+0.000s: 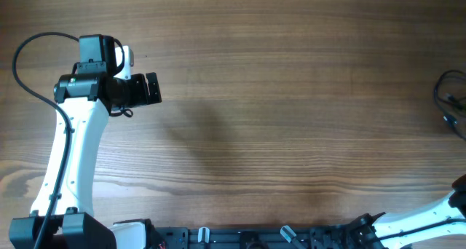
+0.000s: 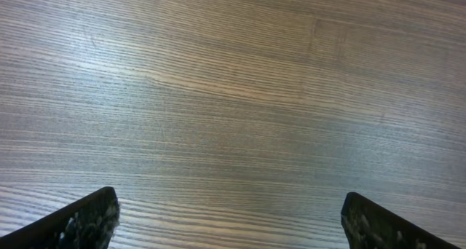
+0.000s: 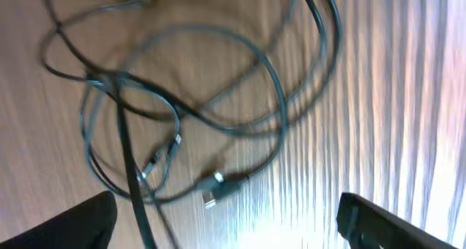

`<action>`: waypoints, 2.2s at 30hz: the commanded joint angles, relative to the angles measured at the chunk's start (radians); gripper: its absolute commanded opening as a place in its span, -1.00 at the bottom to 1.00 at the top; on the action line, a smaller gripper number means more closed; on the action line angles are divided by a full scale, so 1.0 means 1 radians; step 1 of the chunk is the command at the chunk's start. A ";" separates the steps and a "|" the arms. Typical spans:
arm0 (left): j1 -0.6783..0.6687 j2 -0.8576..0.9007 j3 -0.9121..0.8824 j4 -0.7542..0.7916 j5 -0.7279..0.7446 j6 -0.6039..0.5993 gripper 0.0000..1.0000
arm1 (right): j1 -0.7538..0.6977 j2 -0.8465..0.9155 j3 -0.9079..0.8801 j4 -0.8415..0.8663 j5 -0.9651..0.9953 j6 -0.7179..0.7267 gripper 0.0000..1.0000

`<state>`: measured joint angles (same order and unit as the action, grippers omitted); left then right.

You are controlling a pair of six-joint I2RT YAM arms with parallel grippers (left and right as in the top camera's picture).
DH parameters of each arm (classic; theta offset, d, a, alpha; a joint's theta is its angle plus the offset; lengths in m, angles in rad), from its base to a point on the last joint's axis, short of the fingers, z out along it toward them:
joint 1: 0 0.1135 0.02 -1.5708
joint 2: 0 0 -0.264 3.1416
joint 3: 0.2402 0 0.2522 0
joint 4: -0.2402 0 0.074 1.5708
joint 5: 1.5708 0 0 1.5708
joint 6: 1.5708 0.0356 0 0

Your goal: Untangle cables

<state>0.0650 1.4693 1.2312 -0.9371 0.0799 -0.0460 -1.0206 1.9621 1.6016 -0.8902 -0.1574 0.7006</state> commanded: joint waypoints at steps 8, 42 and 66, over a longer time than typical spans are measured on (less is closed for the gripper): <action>0.005 0.008 -0.004 0.004 0.020 0.013 1.00 | 0.020 0.009 0.013 -0.389 -0.063 0.256 0.99; 0.005 0.008 -0.004 0.000 0.065 0.041 1.00 | 0.650 -0.757 0.014 -0.578 -0.494 -1.015 1.00; 0.005 0.008 -0.004 0.000 0.103 0.043 1.00 | 1.123 -1.638 0.013 -0.718 -0.137 -0.881 1.00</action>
<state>0.0650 1.4700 1.2312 -0.9386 0.1661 -0.0200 0.0784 0.4320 1.6108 -1.6100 -0.4305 -0.2672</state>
